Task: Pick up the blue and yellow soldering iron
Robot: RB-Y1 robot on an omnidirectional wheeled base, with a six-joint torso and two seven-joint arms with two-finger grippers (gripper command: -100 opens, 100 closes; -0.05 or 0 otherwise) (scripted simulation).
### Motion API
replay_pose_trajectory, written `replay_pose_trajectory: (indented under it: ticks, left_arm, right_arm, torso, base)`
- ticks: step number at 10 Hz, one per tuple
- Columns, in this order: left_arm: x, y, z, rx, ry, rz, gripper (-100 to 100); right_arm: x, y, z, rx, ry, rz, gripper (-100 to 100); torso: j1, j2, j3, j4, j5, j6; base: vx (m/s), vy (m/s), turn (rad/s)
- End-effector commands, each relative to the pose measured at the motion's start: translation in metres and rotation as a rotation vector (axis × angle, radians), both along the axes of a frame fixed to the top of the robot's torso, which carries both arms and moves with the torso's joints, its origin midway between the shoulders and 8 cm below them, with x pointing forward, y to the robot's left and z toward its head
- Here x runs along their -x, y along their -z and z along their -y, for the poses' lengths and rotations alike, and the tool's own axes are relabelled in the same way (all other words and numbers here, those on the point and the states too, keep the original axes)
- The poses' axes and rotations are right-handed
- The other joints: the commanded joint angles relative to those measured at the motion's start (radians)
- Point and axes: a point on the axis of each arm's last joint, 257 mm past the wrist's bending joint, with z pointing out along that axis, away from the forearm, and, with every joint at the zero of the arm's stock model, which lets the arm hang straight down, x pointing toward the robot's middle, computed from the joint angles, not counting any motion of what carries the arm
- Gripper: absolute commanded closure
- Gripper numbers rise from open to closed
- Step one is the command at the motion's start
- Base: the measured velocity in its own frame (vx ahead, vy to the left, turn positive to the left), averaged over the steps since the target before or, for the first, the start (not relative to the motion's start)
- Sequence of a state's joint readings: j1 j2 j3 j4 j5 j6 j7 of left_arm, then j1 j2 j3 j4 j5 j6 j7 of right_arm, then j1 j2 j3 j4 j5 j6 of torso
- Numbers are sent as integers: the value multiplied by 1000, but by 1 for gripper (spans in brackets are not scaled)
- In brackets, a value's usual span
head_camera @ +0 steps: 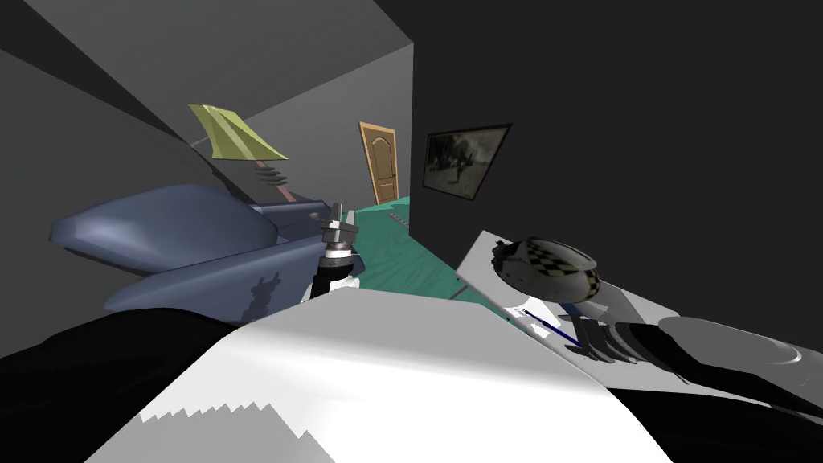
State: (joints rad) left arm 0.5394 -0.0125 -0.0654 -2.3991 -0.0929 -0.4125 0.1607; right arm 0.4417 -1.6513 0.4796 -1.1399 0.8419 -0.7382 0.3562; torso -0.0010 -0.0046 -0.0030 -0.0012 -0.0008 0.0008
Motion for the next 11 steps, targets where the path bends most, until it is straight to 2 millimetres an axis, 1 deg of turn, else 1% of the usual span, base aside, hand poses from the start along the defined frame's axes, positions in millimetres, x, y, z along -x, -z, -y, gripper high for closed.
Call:
replay_pose_trajectory:
  ticks: [1,2,8,9,10,11]
  left_arm:
    - [0,0,0,0,0,0,0]
    - [0,0,0,0,0,0,0]
    - [0,0,0,0,0,0,0]
    - [0,0,0,0,0,0,0]
    - [0,0,0,0,0,0,0]
    - [0,0,0,0,0,0,0]
  right_arm:
    - [0,0,0,0,0,0,0]
    - [2,5,-5,1,-12,1,-100]
    - [14,24,-28,0,-53,3,-100]
    - [13,22,-26,-1,-48,1,-100]
    - [14,23,-27,-1,-49,1,100]
    - [14,23,-26,-1,-49,1,100]
  torso:
    - [0,0,0,0,0,0]
    - [1,3,2,1,0,0]
    - [0,2,1,1,0,1]
    - [0,1,1,1,0,0]
    - [-1,3,2,1,-1,-1]
    - [-1,4,3,1,-1,-1]
  base:
    - [12,-5,2]
    - [44,-22,-75]
    - [73,-31,-73]
    - [28,-14,-14]
    - [0,0,0]
    - [0,0,0]
